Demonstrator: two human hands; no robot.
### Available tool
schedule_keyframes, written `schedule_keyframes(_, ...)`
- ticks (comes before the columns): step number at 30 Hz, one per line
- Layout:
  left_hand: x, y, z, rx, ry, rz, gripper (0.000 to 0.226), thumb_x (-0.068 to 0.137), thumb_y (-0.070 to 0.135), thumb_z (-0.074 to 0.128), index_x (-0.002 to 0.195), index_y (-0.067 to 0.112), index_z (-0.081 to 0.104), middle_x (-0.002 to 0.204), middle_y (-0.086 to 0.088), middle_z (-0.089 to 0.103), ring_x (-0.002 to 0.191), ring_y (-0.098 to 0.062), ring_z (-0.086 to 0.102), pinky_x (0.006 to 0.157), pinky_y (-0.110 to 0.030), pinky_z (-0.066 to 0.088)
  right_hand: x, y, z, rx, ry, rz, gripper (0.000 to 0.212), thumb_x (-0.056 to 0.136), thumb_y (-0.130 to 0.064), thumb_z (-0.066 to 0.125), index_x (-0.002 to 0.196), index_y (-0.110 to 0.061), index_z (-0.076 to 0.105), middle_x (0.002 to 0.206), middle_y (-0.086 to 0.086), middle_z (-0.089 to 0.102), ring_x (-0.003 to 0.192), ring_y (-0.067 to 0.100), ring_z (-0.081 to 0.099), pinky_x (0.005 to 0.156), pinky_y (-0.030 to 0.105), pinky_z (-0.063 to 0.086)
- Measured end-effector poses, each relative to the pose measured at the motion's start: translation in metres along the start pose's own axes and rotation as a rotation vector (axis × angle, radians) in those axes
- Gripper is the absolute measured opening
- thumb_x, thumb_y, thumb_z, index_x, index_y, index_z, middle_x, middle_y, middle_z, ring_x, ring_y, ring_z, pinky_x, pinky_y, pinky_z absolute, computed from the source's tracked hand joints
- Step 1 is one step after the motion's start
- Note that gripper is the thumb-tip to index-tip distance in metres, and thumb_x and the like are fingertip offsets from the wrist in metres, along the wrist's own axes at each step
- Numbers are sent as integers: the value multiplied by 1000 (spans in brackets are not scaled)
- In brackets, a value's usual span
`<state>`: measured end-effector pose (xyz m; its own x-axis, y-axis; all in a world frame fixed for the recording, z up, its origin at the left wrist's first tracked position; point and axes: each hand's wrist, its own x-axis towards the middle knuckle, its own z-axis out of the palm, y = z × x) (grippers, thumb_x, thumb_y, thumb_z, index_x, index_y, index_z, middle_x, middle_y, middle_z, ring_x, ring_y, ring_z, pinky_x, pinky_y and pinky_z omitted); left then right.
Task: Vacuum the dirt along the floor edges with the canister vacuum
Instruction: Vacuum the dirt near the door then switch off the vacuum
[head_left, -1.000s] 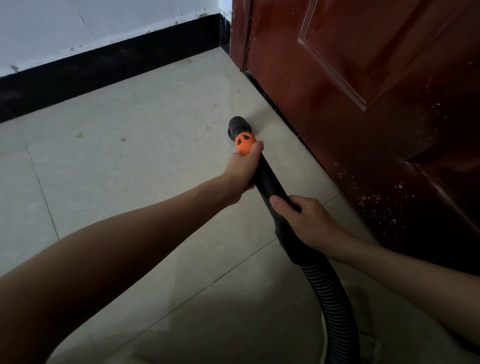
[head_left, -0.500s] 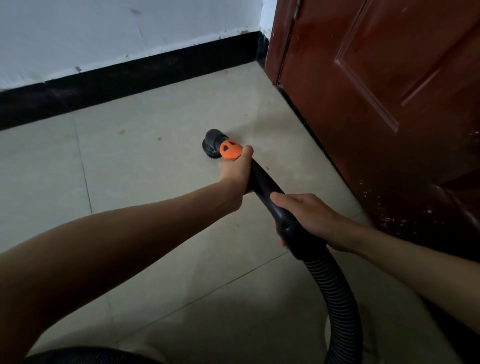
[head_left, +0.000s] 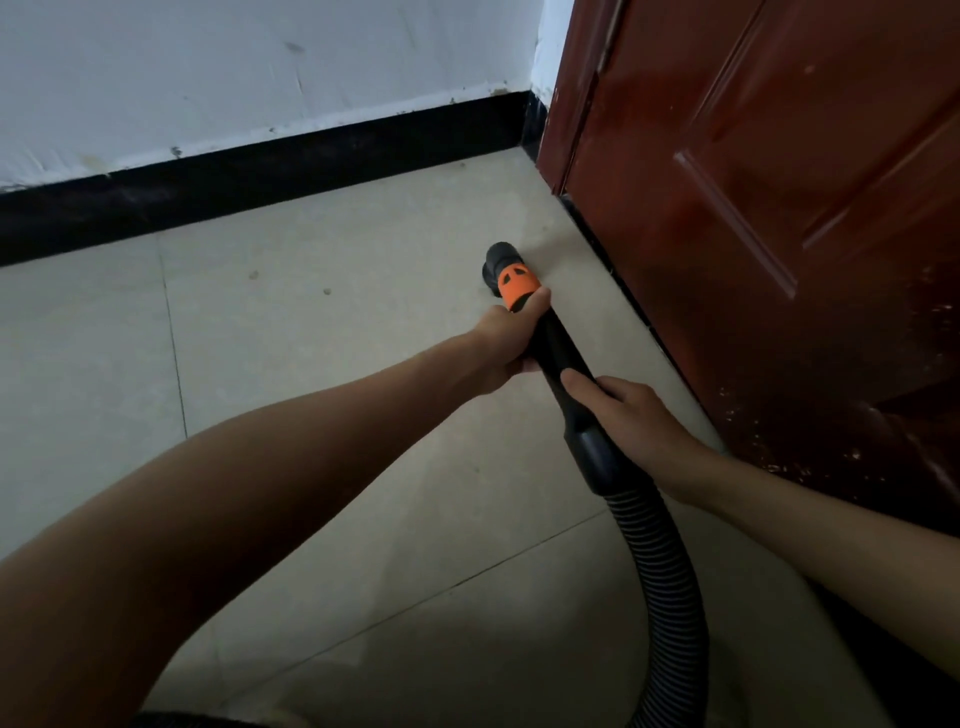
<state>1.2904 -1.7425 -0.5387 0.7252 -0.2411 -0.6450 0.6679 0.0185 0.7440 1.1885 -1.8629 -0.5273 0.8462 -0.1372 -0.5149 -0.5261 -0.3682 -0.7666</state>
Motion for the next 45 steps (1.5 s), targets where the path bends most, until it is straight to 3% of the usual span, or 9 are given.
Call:
schedule_keyframes(6, 17, 35, -41, -67, 118, 2, 39, 95, 36, 57, 113, 3, 46, 94, -9, 58, 75, -18, 61, 59, -28, 53, 16, -29, 9, 244, -218, 12, 40, 89, -39, 64, 107, -3, 58, 76, 12, 66, 59, 24, 64, 53, 33, 57)
schedule_keyframes(11, 0, 98, -64, -91, 167, 104, 45, 94, 37, 58, 115, 0, 46, 103, -13, 59, 80, -20, 63, 60, -28, 53, 39, -105, 8, 107, -253, -138, 23, 90, -33, 64, 90, -10, 62, 78, 7, 68, 67, 22, 64, 71, 38, 53)
schedule_keyframes(16, -69, 185, -106, 27, 155, 279, 41, 98, 38, 50, 108, -1, 59, 102, -15, 66, 88, -25, 68, 80, -32, 57, 24, -202, 8, 156, -317, -229, 21, 88, -32, 66, 83, -12, 62, 69, 4, 66, 64, 22, 63, 64, 35, 50)
schedule_keyframes(20, -150, 246, -153, 331, 351, 351, 38, 100, 38, 44, 116, 8, 60, 106, -12, 69, 95, -25, 67, 88, -37, 54, -19, -281, 15, 148, -368, -280, 17, 87, -29, 67, 82, -14, 64, 64, -4, 66, 56, 11, 61, 53, 27, 48)
schedule_keyframes(22, -195, 274, -179, 478, 541, 359, 37, 100, 34, 44, 128, 11, 53, 113, -10, 66, 101, -27, 64, 92, -43, 52, -48, -323, 21, 151, -402, -282, 16, 88, -27, 67, 81, -13, 64, 63, -5, 66, 56, 9, 61, 53, 24, 48)
schedule_keyframes(25, -268, 313, -213, 703, 795, 384, 49, 99, 35, 45, 142, 13, 38, 132, -11, 55, 111, -25, 57, 92, -38, 45, -94, -391, 29, 140, -462, -277, 16, 89, -24, 66, 78, -12, 63, 63, -6, 65, 56, 9, 60, 51, 23, 49)
schedule_keyframes(31, -440, 386, -259, 961, 961, 380, 59, 99, 43, 39, 152, 22, 21, 154, -7, 33, 139, -28, 32, 113, -46, 27, -202, -537, 48, 57, -588, -339, 16, 88, -23, 67, 77, -14, 61, 66, -4, 65, 56, 9, 59, 52, 22, 49)
schedule_keyframes(41, -738, 445, -336, 935, 1292, 169, 64, 96, 56, 27, 153, 33, 8, 159, -2, 21, 146, -24, 17, 118, -49, 14, -397, -755, 147, -122, -894, -538, 17, 89, -31, 66, 79, -19, 62, 58, -15, 63, 55, 2, 60, 54, 21, 49)
schedule_keyframes(45, -839, 428, -367, 884, 1420, 90, 64, 95, 55, 27, 153, 32, 13, 158, -4, 23, 146, -26, 16, 118, -49, 16, -467, -819, 210, -185, -962, -677, 19, 87, -31, 69, 76, -18, 61, 63, -7, 64, 62, 19, 62, 63, 36, 53)
